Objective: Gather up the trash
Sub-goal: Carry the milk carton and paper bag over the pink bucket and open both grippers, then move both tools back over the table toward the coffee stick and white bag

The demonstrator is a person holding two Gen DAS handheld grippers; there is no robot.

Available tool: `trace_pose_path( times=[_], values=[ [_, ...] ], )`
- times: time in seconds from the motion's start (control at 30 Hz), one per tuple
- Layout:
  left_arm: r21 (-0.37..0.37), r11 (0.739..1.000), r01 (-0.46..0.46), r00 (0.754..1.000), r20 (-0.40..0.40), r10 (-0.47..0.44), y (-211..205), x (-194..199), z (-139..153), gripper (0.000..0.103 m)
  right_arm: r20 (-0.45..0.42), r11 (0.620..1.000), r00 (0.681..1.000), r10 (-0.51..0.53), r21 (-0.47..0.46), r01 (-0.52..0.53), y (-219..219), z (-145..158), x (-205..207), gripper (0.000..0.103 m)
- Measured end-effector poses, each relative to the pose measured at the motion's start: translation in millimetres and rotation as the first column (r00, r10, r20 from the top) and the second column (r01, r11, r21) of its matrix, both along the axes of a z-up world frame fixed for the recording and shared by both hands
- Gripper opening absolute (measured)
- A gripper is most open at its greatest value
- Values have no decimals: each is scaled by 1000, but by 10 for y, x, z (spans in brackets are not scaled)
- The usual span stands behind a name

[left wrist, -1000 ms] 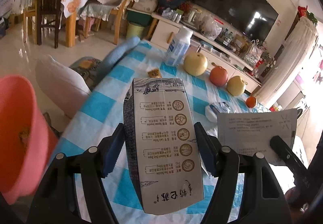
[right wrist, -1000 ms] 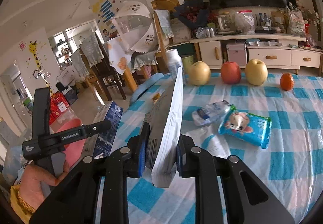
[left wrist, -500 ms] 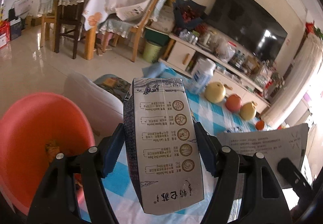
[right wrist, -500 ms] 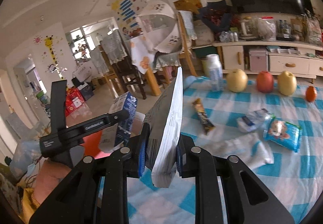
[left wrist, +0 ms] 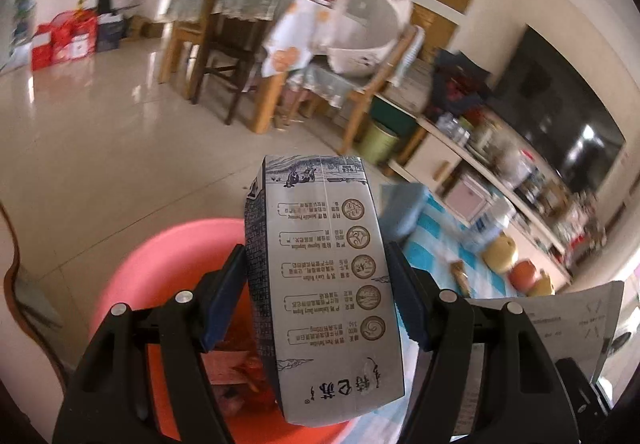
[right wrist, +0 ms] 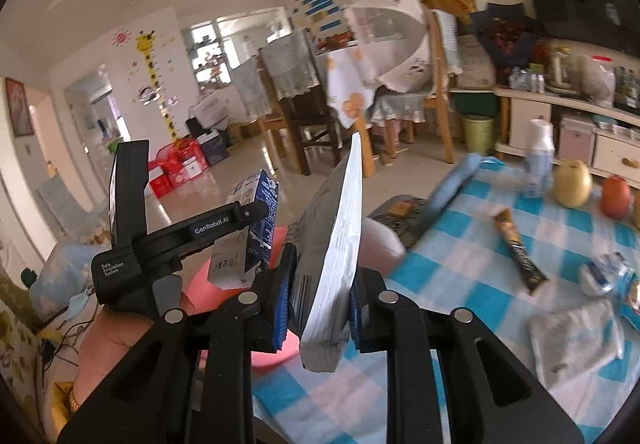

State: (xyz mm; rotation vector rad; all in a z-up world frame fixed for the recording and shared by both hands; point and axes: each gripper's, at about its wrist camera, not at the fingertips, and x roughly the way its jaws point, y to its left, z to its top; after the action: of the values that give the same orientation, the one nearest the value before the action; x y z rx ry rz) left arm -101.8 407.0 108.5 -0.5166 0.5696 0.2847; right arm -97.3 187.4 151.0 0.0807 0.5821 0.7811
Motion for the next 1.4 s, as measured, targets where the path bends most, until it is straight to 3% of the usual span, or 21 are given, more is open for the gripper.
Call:
trace_pose_path(
  times=[0.23,0.27,0.33,0.4,0.47,0.53,0.77,0.97,1.4],
  values=[
    [-23,997,-70,996,-48,69,349,-44,-126,72,-54,998,997,47,-36,-49,537,-187,84,29],
    [-24,996,-82,995,-60,80,377,-42,-145,76,-80,998,996,43,-49,-47,623,-268,118,35],
    [-29,993,-114,990,-88,111,455,-52,-192,83,-121,998,992,33,-58,-41,682,-387,178,65],
    [-32,989,-147,984,-104,143,517,-60,-214,85,-133,998,991,8,-64,-17,665,-472,159,74],
    [-27,987,-161,982,-103,157,542,-81,-209,86,-128,997,992,-12,-79,2,628,-510,135,75],
    [-15,986,-164,983,-91,162,535,-96,-192,88,-117,994,992,-47,-101,35,552,-534,104,87],
    [28,992,-125,991,-36,126,385,-87,-120,93,-80,985,990,-116,-141,104,276,-586,-25,90],
    [-39,994,-102,995,2,102,313,-62,-104,96,-67,975,986,-149,-176,136,119,-655,-124,92],
    [-18,1000,-13,1000,-23,13,-35,102,-144,97,-95,962,975,-201,-205,178,-186,-729,-222,93]
  ],
)
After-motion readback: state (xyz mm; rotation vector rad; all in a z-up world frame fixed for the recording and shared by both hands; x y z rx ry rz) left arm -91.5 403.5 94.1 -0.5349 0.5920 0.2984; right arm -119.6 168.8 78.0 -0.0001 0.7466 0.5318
